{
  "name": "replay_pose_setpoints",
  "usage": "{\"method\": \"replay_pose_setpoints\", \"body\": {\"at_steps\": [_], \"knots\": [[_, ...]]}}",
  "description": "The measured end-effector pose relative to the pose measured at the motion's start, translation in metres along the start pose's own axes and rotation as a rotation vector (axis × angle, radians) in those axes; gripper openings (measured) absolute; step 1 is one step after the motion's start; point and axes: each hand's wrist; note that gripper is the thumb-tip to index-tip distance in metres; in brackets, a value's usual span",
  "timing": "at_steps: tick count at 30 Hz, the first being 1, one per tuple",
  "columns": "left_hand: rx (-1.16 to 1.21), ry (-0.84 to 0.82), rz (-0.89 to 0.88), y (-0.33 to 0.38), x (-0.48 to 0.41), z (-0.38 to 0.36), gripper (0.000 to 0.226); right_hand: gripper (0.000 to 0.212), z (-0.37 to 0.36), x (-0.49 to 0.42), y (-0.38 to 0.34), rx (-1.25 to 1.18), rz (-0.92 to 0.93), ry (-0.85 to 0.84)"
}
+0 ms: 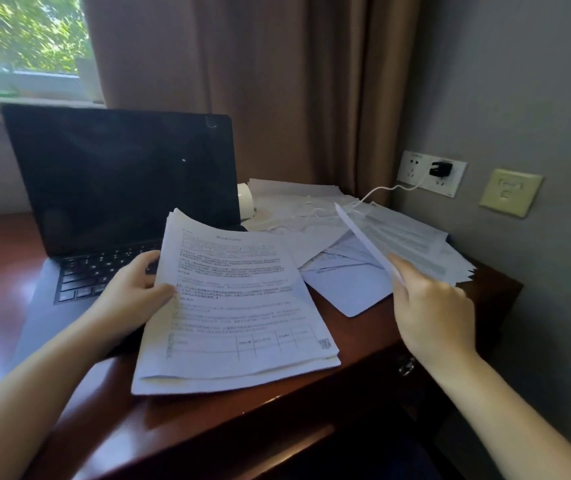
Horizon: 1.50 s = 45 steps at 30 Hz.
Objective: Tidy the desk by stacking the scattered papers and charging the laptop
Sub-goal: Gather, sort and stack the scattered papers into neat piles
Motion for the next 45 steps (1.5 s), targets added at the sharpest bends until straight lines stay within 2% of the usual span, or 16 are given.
{"method": "replay_pose_setpoints", "body": {"at_steps": [4, 10, 13, 15, 17, 18, 20, 22, 23, 25, 29, 34, 37, 40, 43, 45], "knots": [[-0.03, -0.011, 0.016, 0.001, 0.0, 0.001, 0.056, 0.036, -0.003, 0.014, -0.02, -0.149, 0.195, 0.145], [-0.019, -0.045, 0.017, -0.006, -0.003, -0.001, 0.051, 0.041, -0.035, 0.017, -0.071, -0.332, 0.413, 0.038], [0.025, -0.045, -0.025, -0.009, -0.002, 0.001, 0.038, 0.045, -0.049, 0.014, -0.086, -0.417, 0.478, -0.12], [0.143, -0.069, -0.023, -0.009, -0.002, 0.001, 0.039, 0.043, -0.059, 0.016, -0.093, -0.496, 0.524, -0.3], [0.246, -0.053, 0.025, -0.007, -0.001, 0.001, 0.026, 0.037, -0.064, 0.015, -0.096, -0.536, 0.489, -0.458], [0.298, -0.072, 0.058, -0.007, -0.002, 0.001, 0.036, 0.036, -0.065, 0.016, -0.095, -0.527, 0.48, -0.497], [0.382, -0.134, 0.109, -0.008, -0.004, 0.002, 0.047, 0.042, -0.064, 0.016, -0.094, -0.508, 0.497, -0.521], [0.279, -0.151, 0.09, -0.009, -0.005, 0.002, 0.031, 0.056, -0.057, 0.014, -0.092, -0.515, 0.485, -0.643], [0.171, -0.132, 0.07, -0.011, -0.007, 0.003, 0.021, 0.066, -0.053, 0.012, -0.091, -0.541, 0.451, -0.724], [0.022, -0.118, 0.031, -0.014, -0.009, 0.003, 0.031, 0.071, -0.051, 0.003, -0.088, -0.631, 0.291, -0.776], [-0.008, -0.026, 0.015, -0.016, -0.012, 0.005, 0.046, 0.034, -0.077, -0.028, -0.067, -0.63, -0.037, -0.533], [-0.087, 0.186, 0.012, -0.023, -0.021, 0.016, 0.05, 0.038, -0.11, -0.071, -0.041, -0.993, -0.762, -0.297], [-0.097, 0.169, 0.048, -0.026, -0.025, 0.018, 0.046, 0.018, -0.129, -0.091, -0.032, -1.161, -1.048, -0.224], [-0.121, 0.129, 0.051, -0.03, -0.028, 0.016, 0.035, 0.016, -0.141, -0.102, -0.038, -1.266, -1.173, -0.185], [-0.181, 0.11, 0.033, -0.03, -0.029, 0.016, 0.024, 0.061, -0.154, -0.109, -0.047, -1.267, -1.15, -0.209], [-0.229, 0.121, -0.003, -0.029, -0.027, 0.013, 0.024, 0.066, -0.166, -0.113, -0.047, -1.147, -1.132, -0.245]]}}
Point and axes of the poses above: each hand's wrist, its own x-axis away from the middle knuckle, its own z-axis out of the back of the hand, y = z × x, and after that the axes turned 7 degrees about -x, right-handed
